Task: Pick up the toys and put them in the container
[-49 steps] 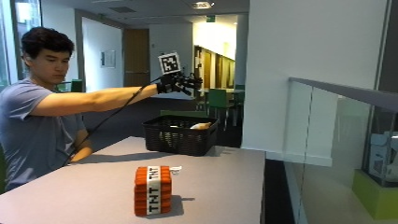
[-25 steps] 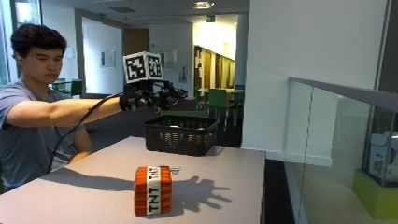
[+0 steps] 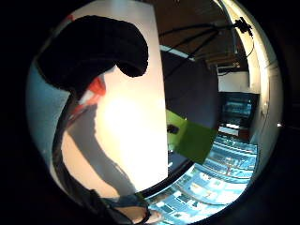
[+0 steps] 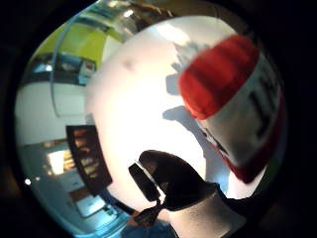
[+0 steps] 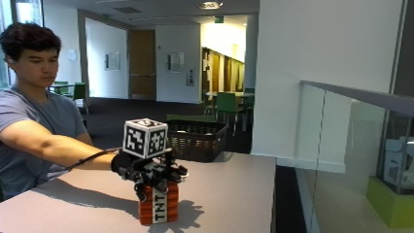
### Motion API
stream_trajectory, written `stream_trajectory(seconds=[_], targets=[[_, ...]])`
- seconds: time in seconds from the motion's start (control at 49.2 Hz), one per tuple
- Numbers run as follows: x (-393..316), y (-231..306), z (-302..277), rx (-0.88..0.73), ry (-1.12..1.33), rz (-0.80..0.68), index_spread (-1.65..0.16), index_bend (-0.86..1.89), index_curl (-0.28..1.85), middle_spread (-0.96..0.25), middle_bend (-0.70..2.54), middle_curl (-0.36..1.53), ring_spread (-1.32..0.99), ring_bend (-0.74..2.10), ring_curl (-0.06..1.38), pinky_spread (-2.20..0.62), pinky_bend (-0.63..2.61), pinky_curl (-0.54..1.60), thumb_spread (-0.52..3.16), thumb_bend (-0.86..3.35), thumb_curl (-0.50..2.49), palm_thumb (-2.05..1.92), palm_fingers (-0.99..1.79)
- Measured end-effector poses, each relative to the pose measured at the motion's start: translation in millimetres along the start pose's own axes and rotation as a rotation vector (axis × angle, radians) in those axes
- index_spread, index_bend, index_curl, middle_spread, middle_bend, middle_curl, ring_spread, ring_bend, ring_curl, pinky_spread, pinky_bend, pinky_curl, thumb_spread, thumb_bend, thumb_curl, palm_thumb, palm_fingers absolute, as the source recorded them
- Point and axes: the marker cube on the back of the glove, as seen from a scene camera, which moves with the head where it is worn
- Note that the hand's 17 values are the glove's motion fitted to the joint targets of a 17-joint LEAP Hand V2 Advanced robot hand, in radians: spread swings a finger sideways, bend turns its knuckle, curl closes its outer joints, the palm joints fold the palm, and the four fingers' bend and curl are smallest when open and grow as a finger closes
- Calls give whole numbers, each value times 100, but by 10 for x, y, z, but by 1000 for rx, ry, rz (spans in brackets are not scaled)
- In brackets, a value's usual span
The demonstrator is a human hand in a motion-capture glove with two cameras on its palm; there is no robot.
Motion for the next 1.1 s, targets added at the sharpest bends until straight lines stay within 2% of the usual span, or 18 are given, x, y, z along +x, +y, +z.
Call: stream_trajectory(seconds=[0.163,0.346,0.447,0.59,0.63,0.854,0.996,1.098], targets=[[-67,36,231,-70,81,29,-32,9,17,0,10,29,4,38,23,3,138,34,93,-8,22,-10,-23],[-142,67,621,-171,121,51,-33,8,15,1,4,21,3,64,30,-4,146,36,94,-7,22,-7,-18],[-123,98,646,-145,125,69,-33,7,14,2,4,18,1,81,35,-7,149,37,93,-8,21,-9,-18],[-112,167,638,-14,103,82,-36,9,11,2,19,20,-10,104,40,-20,149,36,99,-8,19,-11,9],[-95,176,640,42,86,86,-37,11,12,0,23,22,-14,108,40,-24,148,35,107,-5,19,-7,24],[-73,205,645,249,-15,92,-40,19,15,-14,32,28,-33,122,45,-35,139,36,141,12,23,18,69],[-43,211,594,230,-57,82,-40,18,18,-26,37,33,-37,128,47,-38,135,37,154,27,31,43,93],[0,243,379,187,-133,71,-39,18,20,-32,37,35,-39,125,48,-39,132,39,146,30,38,56,92]])
